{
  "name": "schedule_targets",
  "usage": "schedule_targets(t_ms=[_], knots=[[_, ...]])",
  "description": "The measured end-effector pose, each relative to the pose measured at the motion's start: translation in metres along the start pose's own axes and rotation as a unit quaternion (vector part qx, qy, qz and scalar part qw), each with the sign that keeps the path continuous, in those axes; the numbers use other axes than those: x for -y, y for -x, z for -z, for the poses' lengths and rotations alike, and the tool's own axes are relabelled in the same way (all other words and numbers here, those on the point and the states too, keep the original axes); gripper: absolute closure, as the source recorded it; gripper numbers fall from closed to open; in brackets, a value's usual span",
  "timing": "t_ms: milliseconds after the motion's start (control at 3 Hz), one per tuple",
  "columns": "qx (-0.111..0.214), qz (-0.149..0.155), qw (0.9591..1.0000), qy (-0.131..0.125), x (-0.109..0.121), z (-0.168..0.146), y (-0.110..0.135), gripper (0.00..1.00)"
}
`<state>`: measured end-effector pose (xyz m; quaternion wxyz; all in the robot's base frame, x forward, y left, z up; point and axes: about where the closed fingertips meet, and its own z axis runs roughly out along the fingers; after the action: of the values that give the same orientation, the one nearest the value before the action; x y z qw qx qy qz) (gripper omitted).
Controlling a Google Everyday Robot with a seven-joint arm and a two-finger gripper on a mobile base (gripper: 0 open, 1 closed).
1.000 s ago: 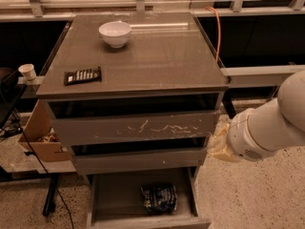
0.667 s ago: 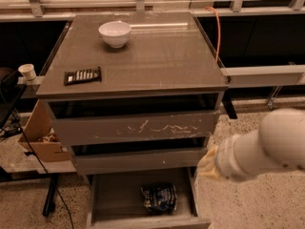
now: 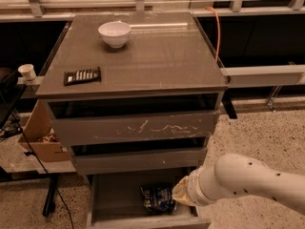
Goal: Pick blue chip bag from bottom drawer and place on counter
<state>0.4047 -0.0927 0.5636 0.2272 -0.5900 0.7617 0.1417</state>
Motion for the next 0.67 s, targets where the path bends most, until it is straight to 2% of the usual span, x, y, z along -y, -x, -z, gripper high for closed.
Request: schedule_targets(t_ms=[333, 667], knots=[[0.002, 0.0, 1.0, 0.001, -0.001, -0.005, -0.001, 1.0], [0.018, -0.005, 0.9998, -0.01, 0.002, -0.028, -0.013, 1.0]])
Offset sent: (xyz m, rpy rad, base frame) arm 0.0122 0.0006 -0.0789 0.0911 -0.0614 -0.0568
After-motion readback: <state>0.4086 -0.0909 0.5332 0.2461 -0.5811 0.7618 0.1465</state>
